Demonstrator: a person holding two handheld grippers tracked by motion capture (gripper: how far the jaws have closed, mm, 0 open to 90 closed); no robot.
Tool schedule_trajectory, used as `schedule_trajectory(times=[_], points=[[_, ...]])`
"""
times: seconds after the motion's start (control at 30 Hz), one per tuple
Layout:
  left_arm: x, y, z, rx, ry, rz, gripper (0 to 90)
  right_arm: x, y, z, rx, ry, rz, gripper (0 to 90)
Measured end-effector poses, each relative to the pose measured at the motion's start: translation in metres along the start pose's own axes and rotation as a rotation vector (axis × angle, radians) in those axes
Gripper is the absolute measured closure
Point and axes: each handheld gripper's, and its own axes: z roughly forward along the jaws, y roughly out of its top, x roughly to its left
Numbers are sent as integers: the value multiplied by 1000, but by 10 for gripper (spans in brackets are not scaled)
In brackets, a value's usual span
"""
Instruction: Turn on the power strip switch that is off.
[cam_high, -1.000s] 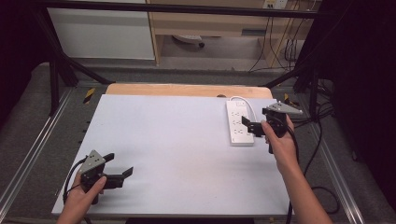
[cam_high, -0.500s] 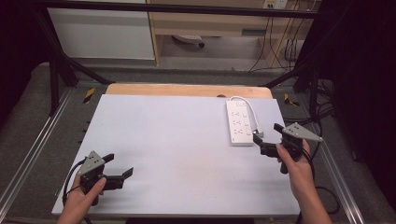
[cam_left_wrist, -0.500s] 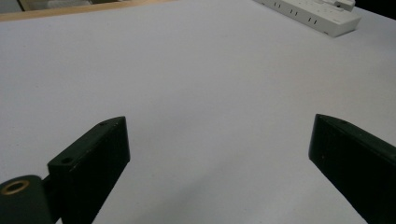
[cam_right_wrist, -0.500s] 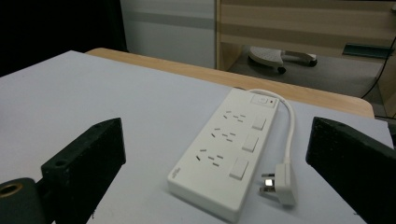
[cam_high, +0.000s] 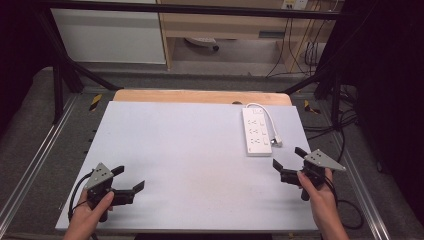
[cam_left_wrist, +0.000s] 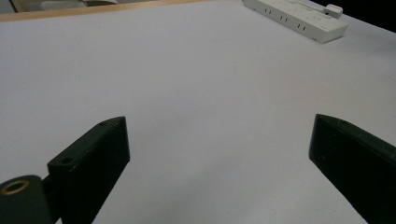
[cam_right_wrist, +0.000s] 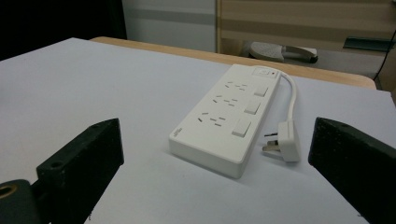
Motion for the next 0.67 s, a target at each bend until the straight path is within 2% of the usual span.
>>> schedule_trajectory(times=[0.3, 0.53, 0.67], points=[[2, -1, 0, 6, 5, 2, 54, 8, -22, 7, 52, 47, 18, 39], [2, -1, 1, 6, 4, 3, 54, 21, -34, 16, 101, 115, 2, 40], [2, -1, 1, 10, 4, 3, 54, 25, -37, 22, 135, 126, -10, 40]])
